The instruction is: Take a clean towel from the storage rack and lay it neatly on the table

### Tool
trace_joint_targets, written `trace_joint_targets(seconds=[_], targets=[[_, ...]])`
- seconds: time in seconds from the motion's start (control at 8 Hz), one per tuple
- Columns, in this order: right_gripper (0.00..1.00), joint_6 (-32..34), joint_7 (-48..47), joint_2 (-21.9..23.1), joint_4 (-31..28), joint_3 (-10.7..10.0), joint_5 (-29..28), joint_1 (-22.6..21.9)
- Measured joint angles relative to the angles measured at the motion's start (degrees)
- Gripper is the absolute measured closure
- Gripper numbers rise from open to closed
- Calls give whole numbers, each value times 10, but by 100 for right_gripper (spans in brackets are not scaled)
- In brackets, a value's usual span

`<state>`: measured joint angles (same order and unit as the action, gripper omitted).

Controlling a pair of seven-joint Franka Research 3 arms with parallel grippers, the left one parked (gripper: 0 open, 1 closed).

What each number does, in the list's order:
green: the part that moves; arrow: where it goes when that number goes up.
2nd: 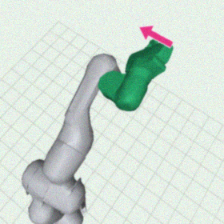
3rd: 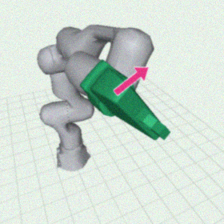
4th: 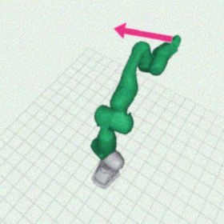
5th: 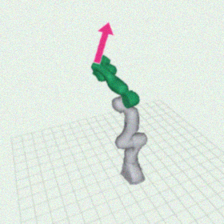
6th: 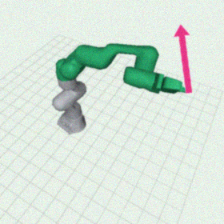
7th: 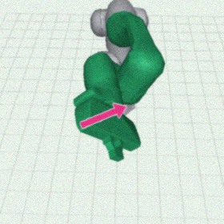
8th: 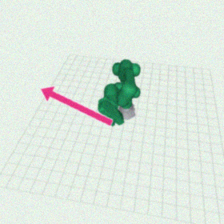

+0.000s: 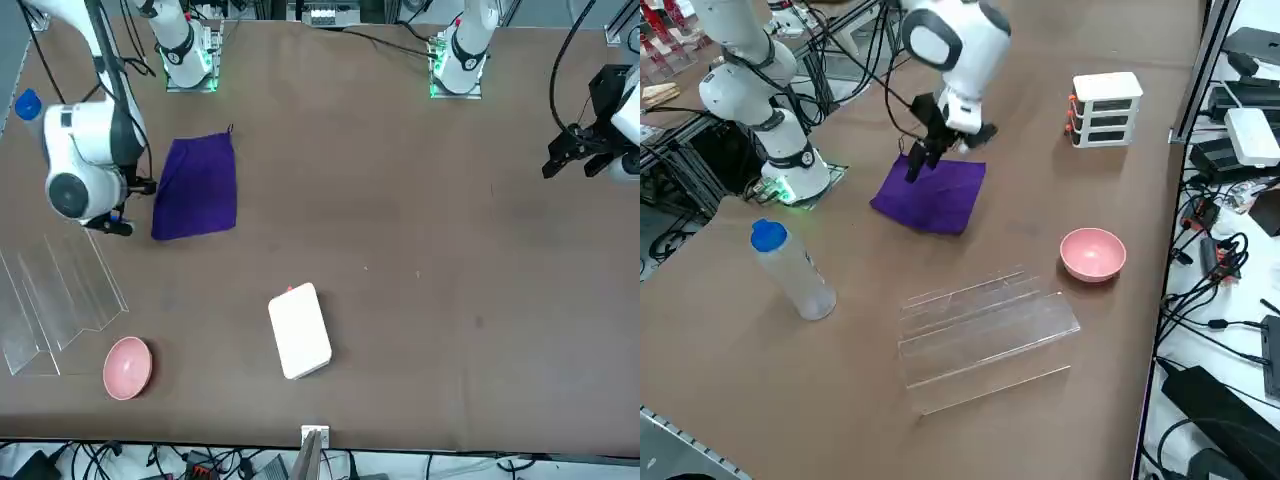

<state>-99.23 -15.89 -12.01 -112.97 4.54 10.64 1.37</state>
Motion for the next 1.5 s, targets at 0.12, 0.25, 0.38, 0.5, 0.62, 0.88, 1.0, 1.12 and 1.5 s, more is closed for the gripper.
trace_joint_targets(seconds=[0.12, 0.25, 0.38, 0.5, 0.62, 0.88, 1.0, 1.12, 1.5], targets=[[0, -17, 30, 12, 2, 2, -16, 0], [0, -24, 57, 24, 3, 2, -41, 0], [0, -28, 71, 35, 3, 2, -66, 1], [0, -28, 78, 46, 3, 2, -78, 0], [0, -23, 83, 54, -1, 4, -81, -1], [0, -23, 105, 64, -64, 17, -80, 2], [0, -42, 117, 64, -114, 33, -62, 7], [0, -67, 125, 64, -166, 49, -27, 10], [1, -150, 127, 59, -298, 89, 37, 14]])
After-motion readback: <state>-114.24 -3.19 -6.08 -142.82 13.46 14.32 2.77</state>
